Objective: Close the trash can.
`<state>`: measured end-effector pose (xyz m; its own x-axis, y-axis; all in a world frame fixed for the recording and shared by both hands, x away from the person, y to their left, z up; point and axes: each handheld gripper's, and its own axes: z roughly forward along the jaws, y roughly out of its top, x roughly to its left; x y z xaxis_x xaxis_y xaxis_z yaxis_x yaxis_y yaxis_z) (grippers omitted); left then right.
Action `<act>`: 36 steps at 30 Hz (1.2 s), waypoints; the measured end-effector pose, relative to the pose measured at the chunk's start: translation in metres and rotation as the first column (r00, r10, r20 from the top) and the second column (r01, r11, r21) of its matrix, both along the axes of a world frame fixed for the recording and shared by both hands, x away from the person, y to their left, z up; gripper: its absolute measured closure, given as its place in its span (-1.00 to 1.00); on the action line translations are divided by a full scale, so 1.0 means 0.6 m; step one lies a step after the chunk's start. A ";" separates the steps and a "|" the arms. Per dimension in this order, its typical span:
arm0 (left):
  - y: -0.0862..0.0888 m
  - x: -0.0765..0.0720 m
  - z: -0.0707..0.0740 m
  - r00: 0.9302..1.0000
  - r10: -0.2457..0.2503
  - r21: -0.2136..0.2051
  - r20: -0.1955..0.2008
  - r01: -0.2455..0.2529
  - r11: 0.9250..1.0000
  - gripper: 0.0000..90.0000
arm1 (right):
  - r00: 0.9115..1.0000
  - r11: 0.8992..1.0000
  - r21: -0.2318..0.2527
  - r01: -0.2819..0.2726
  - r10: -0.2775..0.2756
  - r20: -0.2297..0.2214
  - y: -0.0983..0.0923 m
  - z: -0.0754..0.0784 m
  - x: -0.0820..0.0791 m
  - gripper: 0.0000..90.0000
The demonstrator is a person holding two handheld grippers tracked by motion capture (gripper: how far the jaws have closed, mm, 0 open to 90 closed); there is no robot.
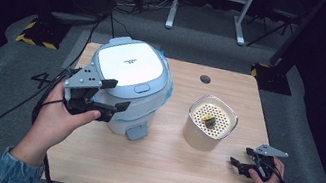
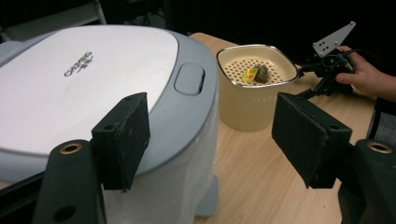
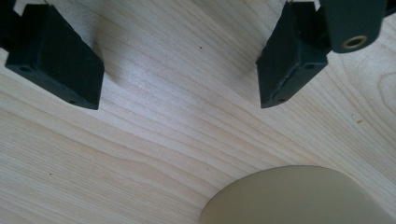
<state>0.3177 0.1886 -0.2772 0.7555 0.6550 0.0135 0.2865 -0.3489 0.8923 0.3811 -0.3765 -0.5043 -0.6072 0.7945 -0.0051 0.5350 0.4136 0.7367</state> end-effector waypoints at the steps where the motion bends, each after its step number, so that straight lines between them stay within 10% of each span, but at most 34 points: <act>1: 0.000 0.000 0.000 1.000 0.000 0.000 0.000 0.000 1.000 -0.37 | 1.000 1.000 0.000 0.000 0.000 0.000 0.000 0.000 0.000 -0.67; 25: 0.016 -0.055 -0.150 0.998 0.028 0.036 -0.048 -0.026 0.999 -0.43 | 1.000 1.000 0.000 0.001 -0.001 -0.001 0.000 0.000 0.000 -0.67; 36: 0.007 -0.048 -0.236 0.990 0.036 0.050 -0.138 -0.029 0.998 -0.43 | 1.000 1.000 0.000 0.001 -0.001 0.000 0.000 0.000 0.000 -0.67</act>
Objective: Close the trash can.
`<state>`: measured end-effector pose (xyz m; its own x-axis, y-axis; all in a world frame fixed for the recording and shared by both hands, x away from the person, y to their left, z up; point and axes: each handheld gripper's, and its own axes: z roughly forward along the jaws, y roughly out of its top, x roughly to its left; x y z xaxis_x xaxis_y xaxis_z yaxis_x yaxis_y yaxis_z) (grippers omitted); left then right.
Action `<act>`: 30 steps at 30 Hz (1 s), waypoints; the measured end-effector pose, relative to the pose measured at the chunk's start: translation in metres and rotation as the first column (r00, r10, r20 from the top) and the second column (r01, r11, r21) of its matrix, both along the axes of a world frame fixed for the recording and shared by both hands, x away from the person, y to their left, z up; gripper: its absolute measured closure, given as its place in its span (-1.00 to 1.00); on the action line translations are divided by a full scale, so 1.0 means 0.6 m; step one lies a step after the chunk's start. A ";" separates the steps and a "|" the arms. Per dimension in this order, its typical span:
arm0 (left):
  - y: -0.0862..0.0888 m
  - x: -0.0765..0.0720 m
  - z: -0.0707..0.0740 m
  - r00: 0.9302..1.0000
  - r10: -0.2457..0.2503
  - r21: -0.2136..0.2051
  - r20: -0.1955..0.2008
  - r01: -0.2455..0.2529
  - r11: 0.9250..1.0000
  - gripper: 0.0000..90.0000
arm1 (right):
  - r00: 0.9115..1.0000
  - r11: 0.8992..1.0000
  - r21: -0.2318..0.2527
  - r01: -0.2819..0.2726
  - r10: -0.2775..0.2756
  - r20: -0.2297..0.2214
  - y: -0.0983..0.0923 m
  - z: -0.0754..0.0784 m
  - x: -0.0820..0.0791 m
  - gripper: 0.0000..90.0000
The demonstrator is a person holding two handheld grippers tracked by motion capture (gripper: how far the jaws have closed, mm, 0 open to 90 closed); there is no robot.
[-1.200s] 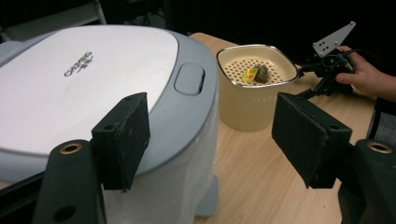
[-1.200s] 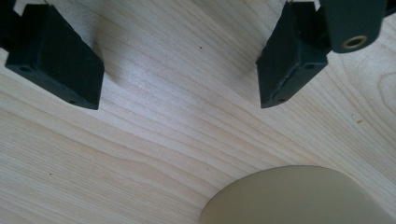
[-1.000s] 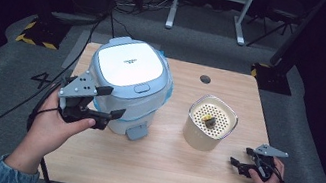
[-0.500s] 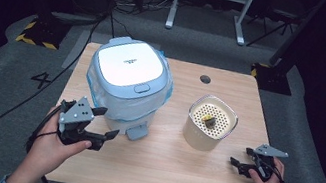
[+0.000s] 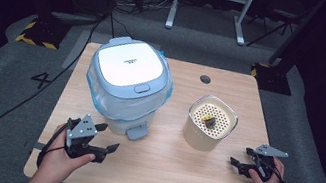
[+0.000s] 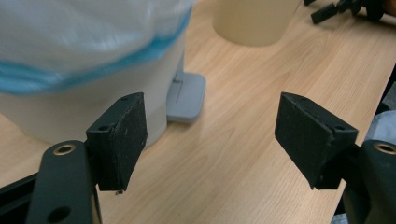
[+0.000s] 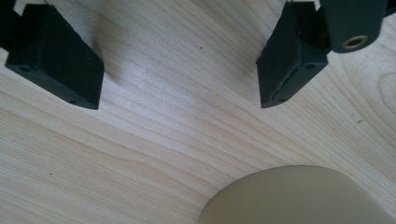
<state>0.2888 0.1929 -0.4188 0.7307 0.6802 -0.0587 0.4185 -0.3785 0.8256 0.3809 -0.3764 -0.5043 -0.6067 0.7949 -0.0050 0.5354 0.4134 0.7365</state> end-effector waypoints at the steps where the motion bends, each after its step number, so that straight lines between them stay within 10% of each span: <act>1: -0.001 0.002 -0.008 1.000 0.002 0.001 -0.009 -0.002 1.000 -0.43 | 1.000 1.000 0.000 0.000 0.000 0.000 0.000 0.000 0.000 -0.67; 13: -0.001 0.017 -0.082 0.995 0.043 0.037 -0.089 -0.040 0.999 -0.43 | 1.000 1.000 0.000 0.000 0.000 0.000 0.000 0.000 0.000 -0.67; 21: 0.007 0.028 -0.128 0.976 0.102 0.093 -0.191 -0.085 0.992 -0.47 | 1.000 1.000 0.000 0.000 0.000 0.000 0.000 0.000 0.000 -0.67; 30: 0.009 0.039 -0.144 0.984 0.130 0.180 -0.120 -0.107 0.978 -0.70 | 1.000 1.000 0.000 0.000 0.000 0.001 0.000 0.000 0.000 -0.67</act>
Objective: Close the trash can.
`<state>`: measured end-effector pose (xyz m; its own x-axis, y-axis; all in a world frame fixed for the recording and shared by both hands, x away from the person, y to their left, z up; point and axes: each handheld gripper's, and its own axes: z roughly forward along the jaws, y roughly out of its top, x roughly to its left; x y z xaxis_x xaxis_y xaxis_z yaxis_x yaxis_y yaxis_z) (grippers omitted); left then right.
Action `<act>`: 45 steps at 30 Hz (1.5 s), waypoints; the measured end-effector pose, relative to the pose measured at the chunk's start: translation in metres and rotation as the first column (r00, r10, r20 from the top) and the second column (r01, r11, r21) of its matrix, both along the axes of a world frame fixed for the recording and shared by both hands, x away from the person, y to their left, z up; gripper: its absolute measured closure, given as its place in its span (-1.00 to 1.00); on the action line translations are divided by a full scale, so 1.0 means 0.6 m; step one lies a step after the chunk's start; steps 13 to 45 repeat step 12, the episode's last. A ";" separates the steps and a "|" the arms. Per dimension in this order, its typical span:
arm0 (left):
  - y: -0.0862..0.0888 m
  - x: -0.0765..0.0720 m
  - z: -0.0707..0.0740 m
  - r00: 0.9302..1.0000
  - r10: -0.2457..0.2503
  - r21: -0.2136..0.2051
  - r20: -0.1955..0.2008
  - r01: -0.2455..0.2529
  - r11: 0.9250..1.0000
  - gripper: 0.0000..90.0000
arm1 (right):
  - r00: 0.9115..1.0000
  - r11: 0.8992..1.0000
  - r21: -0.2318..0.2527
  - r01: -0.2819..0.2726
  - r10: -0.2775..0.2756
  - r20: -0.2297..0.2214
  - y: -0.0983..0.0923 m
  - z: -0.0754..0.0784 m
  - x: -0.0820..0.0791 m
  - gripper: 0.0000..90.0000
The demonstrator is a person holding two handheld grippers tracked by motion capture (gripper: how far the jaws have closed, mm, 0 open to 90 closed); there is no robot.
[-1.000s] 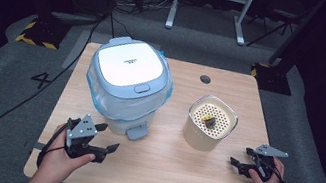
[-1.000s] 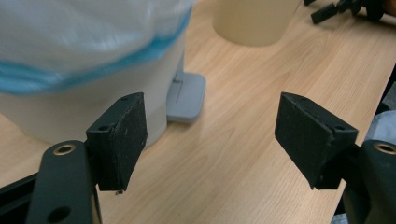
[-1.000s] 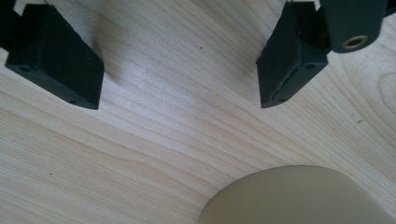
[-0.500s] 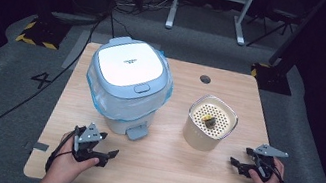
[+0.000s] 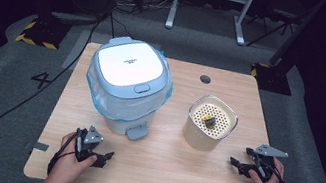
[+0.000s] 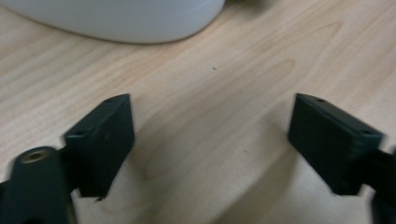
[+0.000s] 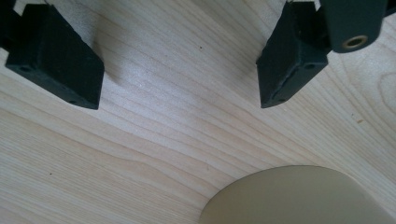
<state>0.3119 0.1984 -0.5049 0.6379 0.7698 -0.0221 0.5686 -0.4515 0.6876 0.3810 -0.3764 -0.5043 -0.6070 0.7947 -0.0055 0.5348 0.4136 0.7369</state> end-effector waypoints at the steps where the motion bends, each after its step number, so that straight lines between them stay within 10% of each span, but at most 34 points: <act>1: 0.000 0.000 0.000 1.000 0.000 0.000 0.000 0.000 1.000 -0.71 | 1.000 1.000 0.000 0.000 0.000 0.000 0.000 0.000 0.000 -0.67; 45: 0.000 0.001 0.000 1.000 0.002 0.009 0.001 -0.002 1.000 -0.74 | 0.998 0.998 -0.011 0.066 -0.066 -0.007 0.004 -0.001 -0.002 -0.82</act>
